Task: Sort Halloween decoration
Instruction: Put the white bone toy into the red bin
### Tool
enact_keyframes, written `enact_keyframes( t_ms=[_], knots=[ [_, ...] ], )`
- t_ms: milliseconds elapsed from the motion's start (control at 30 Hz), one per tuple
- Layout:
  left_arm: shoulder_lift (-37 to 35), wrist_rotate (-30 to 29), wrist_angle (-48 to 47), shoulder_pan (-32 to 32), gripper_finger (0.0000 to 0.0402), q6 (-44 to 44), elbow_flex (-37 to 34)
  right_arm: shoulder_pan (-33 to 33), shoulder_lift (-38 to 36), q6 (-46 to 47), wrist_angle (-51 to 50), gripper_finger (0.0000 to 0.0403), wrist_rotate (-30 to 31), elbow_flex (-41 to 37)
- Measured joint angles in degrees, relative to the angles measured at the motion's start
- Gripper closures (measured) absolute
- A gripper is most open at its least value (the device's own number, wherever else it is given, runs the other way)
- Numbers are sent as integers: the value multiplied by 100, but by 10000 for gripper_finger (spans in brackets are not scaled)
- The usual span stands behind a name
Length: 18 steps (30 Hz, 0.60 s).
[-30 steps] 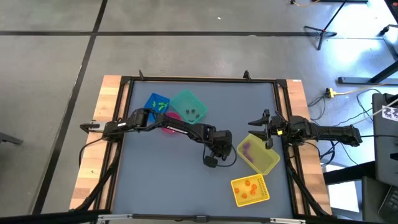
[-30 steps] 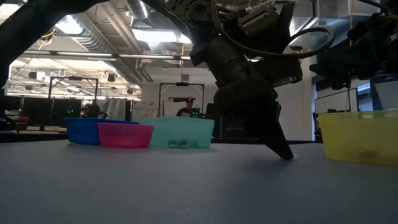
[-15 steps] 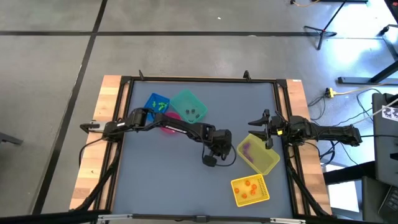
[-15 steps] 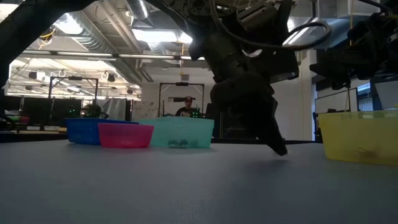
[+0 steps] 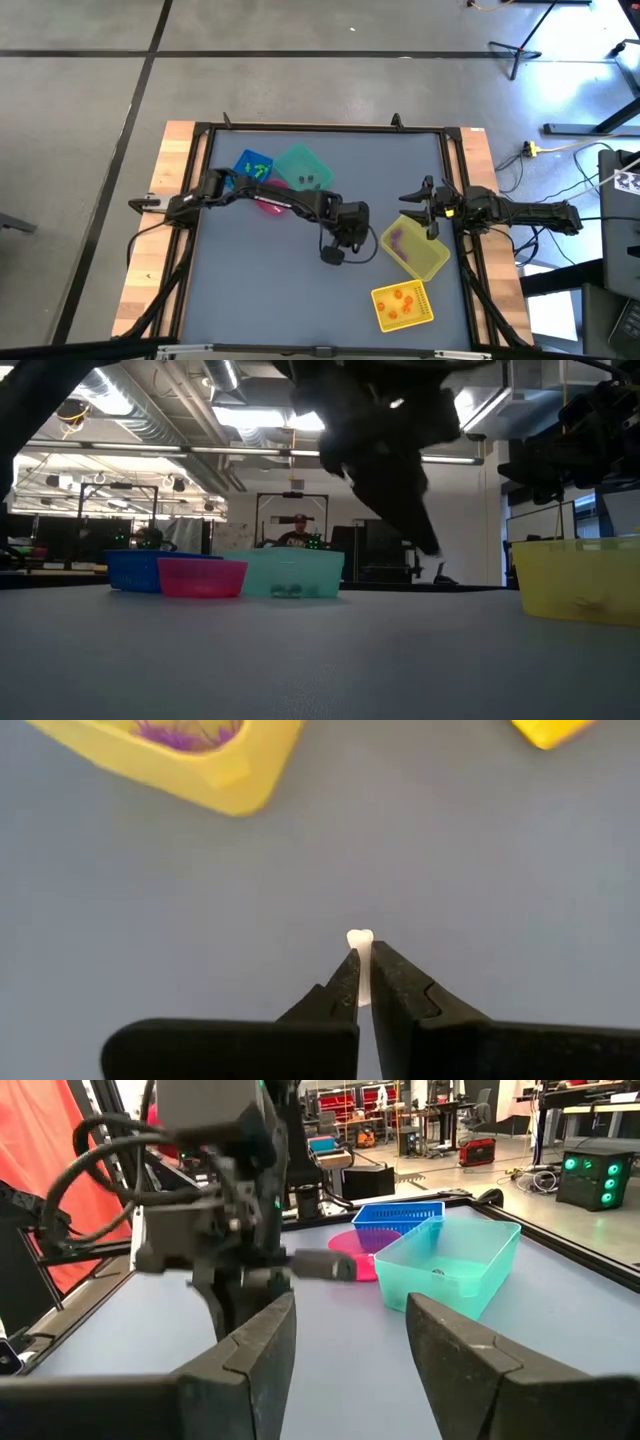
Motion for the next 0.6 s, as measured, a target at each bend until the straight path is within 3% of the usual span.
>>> enact_keyframes(
  t_ms=[167,600],
  knots=[
    [-389,109,-802,131,401,-252,9,0,19,2,1,214,3,1],
    [-1162,-506,-3819,882,401,-373,13,0,20,2,0,214,2,0]
  ],
)
